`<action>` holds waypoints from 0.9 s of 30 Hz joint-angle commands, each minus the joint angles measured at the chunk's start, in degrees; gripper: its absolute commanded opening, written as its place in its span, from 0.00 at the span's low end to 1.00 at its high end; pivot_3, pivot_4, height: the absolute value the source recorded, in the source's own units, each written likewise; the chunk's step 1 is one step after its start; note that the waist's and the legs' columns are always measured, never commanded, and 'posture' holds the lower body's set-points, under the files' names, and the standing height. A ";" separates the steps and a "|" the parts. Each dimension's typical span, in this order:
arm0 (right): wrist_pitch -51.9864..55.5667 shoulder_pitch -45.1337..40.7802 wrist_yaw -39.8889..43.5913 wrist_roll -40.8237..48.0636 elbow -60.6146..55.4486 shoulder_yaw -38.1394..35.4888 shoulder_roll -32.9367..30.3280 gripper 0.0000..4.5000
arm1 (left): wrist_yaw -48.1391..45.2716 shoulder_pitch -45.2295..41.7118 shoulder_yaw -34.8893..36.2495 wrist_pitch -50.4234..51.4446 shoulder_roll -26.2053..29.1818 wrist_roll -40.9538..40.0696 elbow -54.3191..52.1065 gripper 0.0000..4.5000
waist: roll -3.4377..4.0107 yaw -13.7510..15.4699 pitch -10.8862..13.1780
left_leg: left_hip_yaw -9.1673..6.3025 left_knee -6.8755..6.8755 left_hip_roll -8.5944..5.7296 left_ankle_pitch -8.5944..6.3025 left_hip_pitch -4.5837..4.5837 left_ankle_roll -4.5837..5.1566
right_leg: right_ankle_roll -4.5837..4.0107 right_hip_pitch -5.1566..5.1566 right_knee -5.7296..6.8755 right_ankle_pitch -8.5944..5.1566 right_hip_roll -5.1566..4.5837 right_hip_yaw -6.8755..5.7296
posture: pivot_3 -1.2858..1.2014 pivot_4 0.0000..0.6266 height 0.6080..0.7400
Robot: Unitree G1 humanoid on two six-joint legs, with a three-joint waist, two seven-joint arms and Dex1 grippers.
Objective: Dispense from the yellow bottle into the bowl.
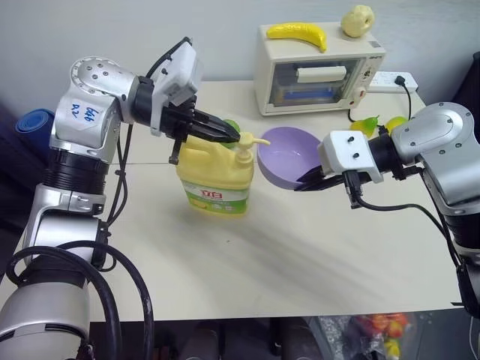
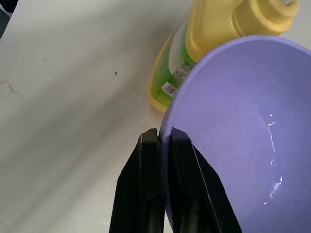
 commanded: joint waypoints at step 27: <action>-4.10 -9.09 2.36 -2.72 5.50 2.56 3.80 0.00 | -1.83 -2.12 2.07 -1.22 -1.10 1.42 0.68 0.01 | -0.01 -0.17 0.00 | 0.16 0.08 0.00 -0.01 -0.08 0.02 | 0.00 -0.26 0.23 0.00 -0.01 0.16 | 0.52 0.24 1.00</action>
